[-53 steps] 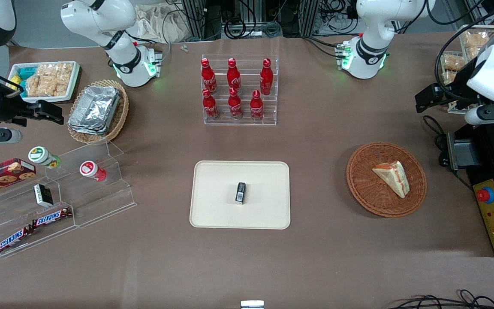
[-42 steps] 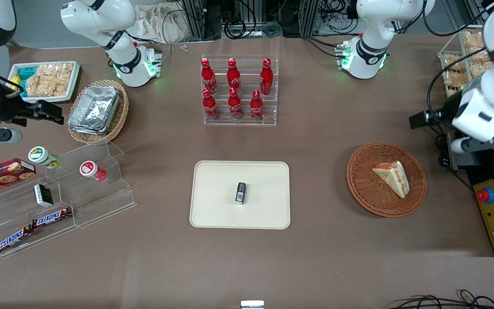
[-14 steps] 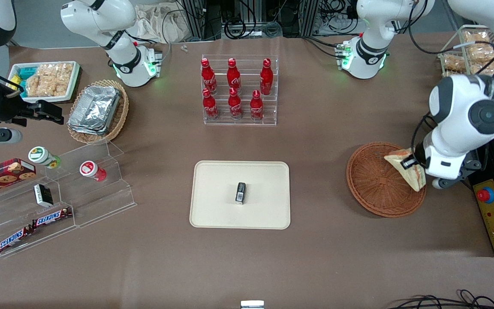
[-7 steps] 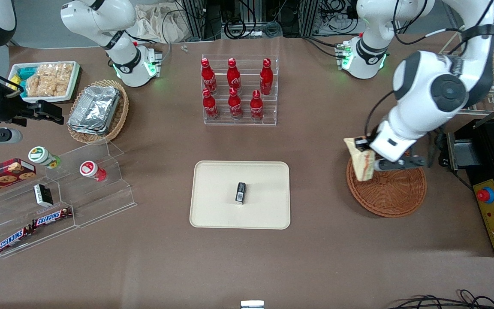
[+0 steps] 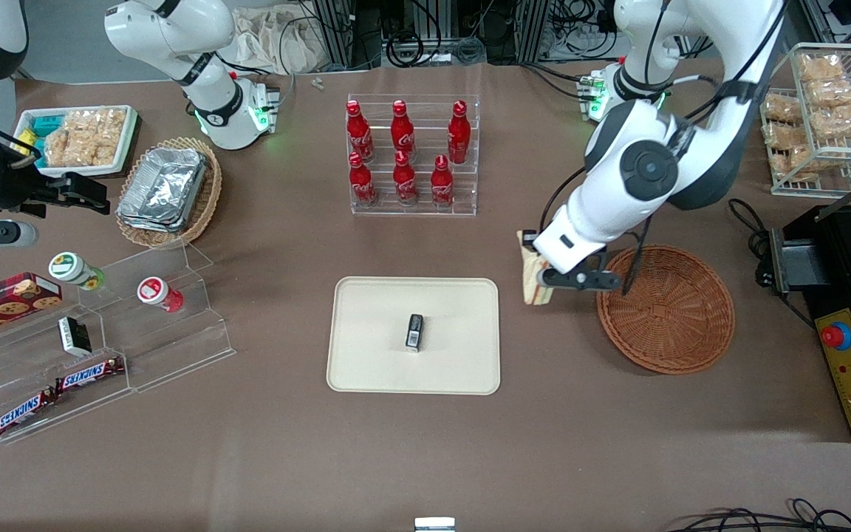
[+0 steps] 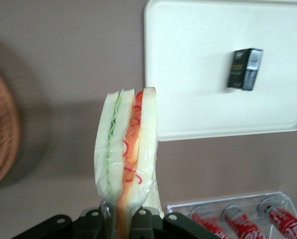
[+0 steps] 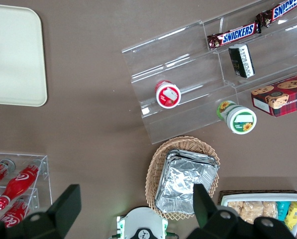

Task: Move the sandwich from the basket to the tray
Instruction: 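Lift the sandwich and carry it with the left gripper to the cream tray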

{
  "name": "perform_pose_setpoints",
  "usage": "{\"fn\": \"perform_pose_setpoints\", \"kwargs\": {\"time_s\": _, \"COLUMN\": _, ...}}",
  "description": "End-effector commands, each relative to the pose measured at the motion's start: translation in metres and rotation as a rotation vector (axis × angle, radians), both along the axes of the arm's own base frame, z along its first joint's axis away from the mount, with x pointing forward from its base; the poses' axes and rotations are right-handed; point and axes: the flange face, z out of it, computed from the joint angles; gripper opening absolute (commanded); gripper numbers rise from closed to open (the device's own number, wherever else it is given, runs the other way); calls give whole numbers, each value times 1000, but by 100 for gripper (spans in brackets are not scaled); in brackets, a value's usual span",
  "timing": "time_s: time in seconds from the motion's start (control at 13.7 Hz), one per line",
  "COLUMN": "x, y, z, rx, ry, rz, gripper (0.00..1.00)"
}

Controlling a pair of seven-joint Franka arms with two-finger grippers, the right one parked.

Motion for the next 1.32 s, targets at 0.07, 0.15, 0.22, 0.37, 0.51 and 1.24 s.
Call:
{"fn": "perform_pose_setpoints", "kwargs": {"time_s": 0.07, "x": 57, "y": -43, "z": -47, "rx": -28, "ry": -13, "rz": -40, "gripper": 0}}
{"fn": "perform_pose_setpoints", "kwargs": {"time_s": 0.15, "x": 58, "y": -57, "z": -57, "rx": -27, "ry": -9, "rz": -52, "gripper": 0}}
{"fn": "perform_pose_setpoints", "kwargs": {"time_s": 0.22, "x": 55, "y": -67, "z": -70, "rx": -10, "ry": -4, "rz": -53, "gripper": 0}}
{"fn": "perform_pose_setpoints", "kwargs": {"time_s": 0.37, "x": 58, "y": -75, "z": -99, "rx": 15, "ry": -37, "rz": -47, "gripper": 0}}
{"fn": "perform_pose_setpoints", "kwargs": {"time_s": 0.51, "x": 56, "y": -96, "z": -117, "rx": 21, "ry": -68, "rz": -60, "gripper": 0}}
{"fn": "perform_pose_setpoints", "kwargs": {"time_s": 1.24, "x": 65, "y": -96, "z": -135, "rx": 71, "ry": -109, "rz": 71, "gripper": 100}}
